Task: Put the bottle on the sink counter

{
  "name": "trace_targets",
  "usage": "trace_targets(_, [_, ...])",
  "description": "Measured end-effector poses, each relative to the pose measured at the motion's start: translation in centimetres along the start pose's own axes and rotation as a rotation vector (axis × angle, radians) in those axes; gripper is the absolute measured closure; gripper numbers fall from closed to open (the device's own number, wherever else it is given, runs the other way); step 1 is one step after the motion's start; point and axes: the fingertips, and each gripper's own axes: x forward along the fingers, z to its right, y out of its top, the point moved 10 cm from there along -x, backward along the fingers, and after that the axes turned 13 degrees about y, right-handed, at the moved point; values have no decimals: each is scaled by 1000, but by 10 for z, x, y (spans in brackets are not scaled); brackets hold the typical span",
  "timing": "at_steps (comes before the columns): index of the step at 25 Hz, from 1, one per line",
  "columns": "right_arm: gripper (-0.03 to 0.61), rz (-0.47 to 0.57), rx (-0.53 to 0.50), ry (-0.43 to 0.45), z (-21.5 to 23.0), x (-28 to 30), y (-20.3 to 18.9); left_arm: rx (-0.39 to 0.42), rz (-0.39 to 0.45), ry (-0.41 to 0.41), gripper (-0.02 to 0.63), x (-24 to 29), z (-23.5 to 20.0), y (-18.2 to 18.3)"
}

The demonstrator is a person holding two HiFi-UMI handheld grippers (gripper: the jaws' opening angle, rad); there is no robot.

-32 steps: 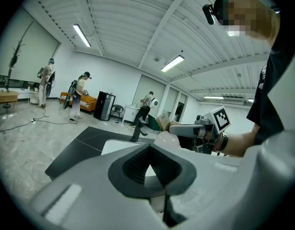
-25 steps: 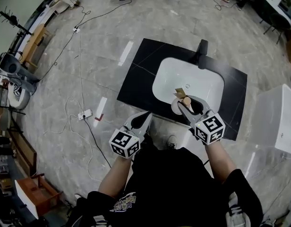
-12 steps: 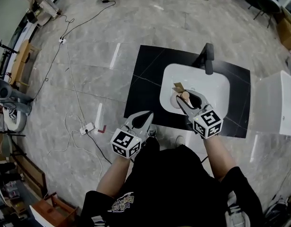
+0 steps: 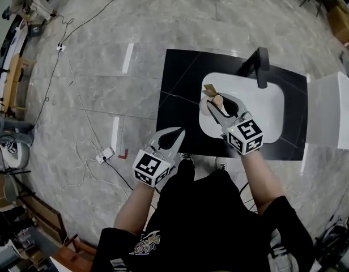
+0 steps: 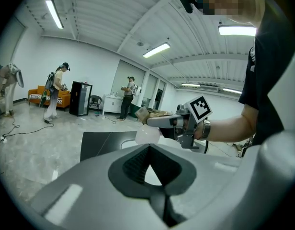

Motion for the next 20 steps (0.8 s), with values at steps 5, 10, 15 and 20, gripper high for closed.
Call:
trace_targets(5, [414,0,14,-34,19,27,-4,-7,-3,-32,614,25,-23,-2])
trace_targets(10, [414,-6,8,-59,39,56,-9,-14,4,-50,614,47,-47,-4])
trace_targets(15, [414,-28,-21,-79,58,88,-13,-21,5,-51,614,62,-66,-5])
trace_targets(20, [414,-52,-28,-75,76,121,-20,-29,7,-49,614,72,-78,-6])
